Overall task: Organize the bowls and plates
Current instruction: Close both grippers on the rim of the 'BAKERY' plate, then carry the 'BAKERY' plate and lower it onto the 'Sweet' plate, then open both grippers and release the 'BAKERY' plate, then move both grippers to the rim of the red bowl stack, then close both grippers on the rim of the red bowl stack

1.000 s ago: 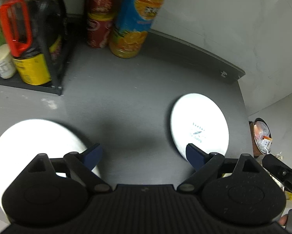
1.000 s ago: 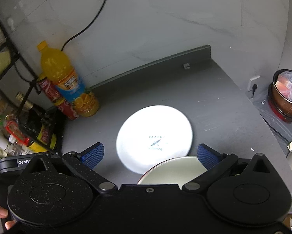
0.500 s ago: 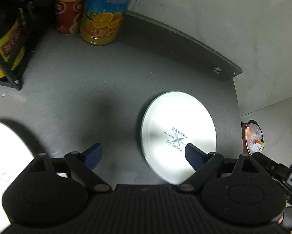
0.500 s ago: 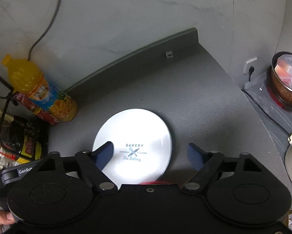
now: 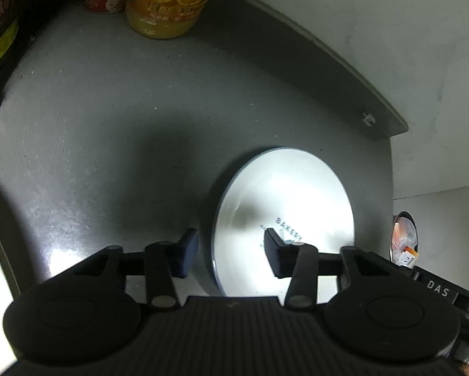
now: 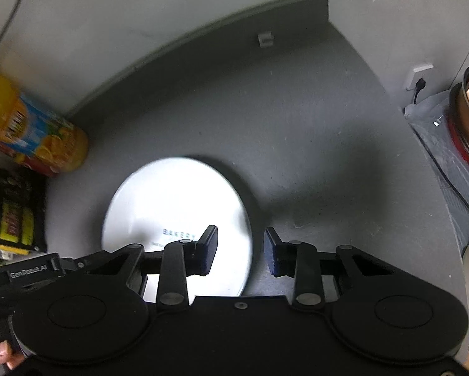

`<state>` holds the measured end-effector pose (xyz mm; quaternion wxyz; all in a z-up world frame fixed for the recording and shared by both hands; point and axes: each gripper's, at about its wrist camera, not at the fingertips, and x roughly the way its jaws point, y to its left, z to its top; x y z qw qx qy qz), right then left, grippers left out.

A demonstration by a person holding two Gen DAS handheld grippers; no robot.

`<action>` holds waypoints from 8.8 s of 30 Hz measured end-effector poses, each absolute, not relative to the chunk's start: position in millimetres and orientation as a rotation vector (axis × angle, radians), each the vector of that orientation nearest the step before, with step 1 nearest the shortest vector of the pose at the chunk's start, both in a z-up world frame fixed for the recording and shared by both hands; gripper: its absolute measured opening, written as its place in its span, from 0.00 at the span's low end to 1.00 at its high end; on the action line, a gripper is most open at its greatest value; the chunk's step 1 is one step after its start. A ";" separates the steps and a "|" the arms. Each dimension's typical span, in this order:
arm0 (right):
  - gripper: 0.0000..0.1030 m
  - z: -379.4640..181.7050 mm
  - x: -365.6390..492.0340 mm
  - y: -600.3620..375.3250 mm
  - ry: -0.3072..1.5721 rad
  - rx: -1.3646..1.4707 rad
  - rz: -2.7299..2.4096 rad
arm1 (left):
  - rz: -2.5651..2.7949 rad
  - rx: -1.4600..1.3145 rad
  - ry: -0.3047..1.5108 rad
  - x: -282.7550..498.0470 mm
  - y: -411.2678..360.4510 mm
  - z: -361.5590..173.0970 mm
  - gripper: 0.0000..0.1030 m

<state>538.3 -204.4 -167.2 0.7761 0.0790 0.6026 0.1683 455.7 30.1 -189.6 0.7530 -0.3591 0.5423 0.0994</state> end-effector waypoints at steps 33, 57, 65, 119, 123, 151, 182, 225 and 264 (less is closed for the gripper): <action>0.10 -179.0 552.1 -194.7 1.310 0.105 0.575 | 0.214 -0.832 1.177 452.7 34.3 -198.3 0.08; 0.10 -119.5 495.9 -143.1 1.162 0.116 0.644 | 0.231 -0.818 1.028 381.5 90.1 -138.8 0.08; 0.10 -109.2 462.2 -106.0 1.151 0.105 0.683 | 0.269 -0.817 0.996 333.7 123.6 -126.7 0.08; 0.08 -137.9 330.1 -2.1 1.188 -0.033 0.695 | 0.431 -0.788 1.081 194.0 203.5 -178.4 0.12; 0.07 -138.1 328.7 -1.6 1.175 -0.040 0.689 | 0.451 -0.712 1.079 193.0 198.9 -174.0 0.12; 0.61 -93.1 312.7 -48.0 1.062 0.045 0.673 | 0.465 -0.481 0.995 205.3 161.5 -102.2 0.71; 0.90 -78.7 332.5 -216.8 0.968 0.209 0.369 | 0.204 -0.363 1.050 302.8 31.2 -82.6 0.80; 0.35 -178.4 370.8 -283.0 1.294 0.315 0.306 | -0.014 -0.453 1.329 380.5 -56.8 -172.0 0.23; 0.28 -116.4 371.1 -168.0 1.196 0.210 0.569 | 0.187 -0.560 1.123 307.3 63.2 -102.6 0.20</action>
